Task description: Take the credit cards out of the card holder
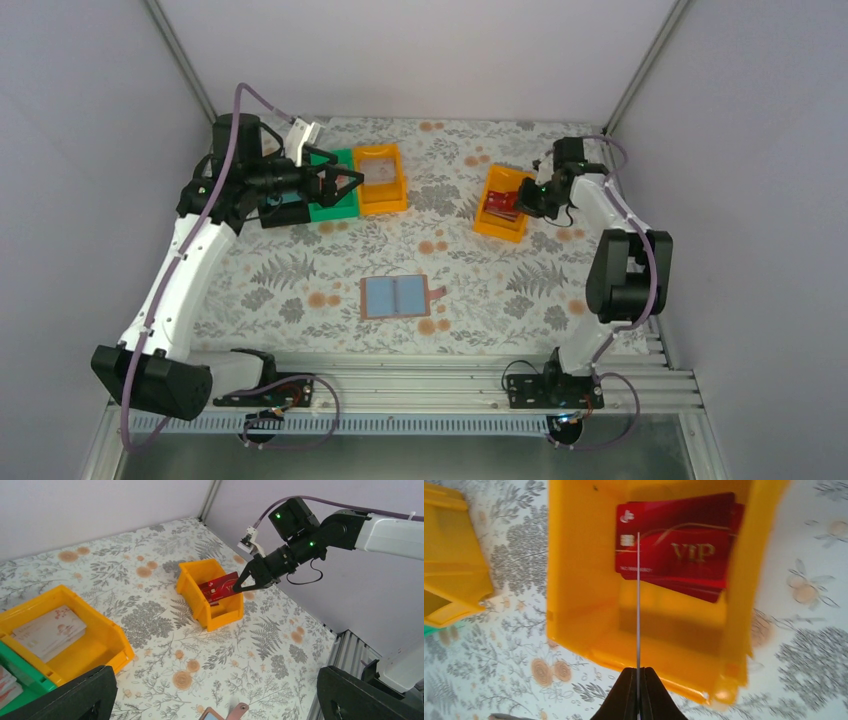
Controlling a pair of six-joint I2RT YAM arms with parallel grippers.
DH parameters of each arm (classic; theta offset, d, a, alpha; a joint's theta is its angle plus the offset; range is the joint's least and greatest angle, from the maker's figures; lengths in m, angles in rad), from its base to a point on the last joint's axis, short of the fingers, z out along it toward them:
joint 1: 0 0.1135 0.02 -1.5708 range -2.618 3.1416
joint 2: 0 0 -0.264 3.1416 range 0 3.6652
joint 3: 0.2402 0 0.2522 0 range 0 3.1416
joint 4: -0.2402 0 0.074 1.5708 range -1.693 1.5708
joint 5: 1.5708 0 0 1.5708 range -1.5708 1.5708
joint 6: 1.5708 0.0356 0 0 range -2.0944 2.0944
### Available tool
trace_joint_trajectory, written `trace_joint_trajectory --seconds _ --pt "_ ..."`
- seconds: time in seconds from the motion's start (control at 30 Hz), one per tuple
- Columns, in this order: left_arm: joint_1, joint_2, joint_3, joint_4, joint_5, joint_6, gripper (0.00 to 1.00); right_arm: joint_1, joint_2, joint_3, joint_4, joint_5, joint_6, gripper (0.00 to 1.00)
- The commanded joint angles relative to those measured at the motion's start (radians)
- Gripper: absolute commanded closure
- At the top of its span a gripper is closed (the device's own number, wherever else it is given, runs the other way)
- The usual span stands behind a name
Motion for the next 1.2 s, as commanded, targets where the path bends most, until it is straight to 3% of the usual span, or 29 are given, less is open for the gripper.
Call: trace_joint_trajectory --seconds 0.0,0.4,1.17 --pt "0.014 0.017 0.003 -0.006 0.003 0.011 0.00 -0.002 0.069 0.088 -0.032 -0.153 -0.071 0.96" --pt "0.032 0.035 0.008 -0.010 -0.003 0.019 0.00 0.013 0.198 0.221 -0.078 -0.167 -0.081 0.96" --pt "0.057 0.026 -0.002 -0.016 -0.010 0.022 0.00 0.011 0.315 0.323 -0.114 -0.113 -0.085 0.96"
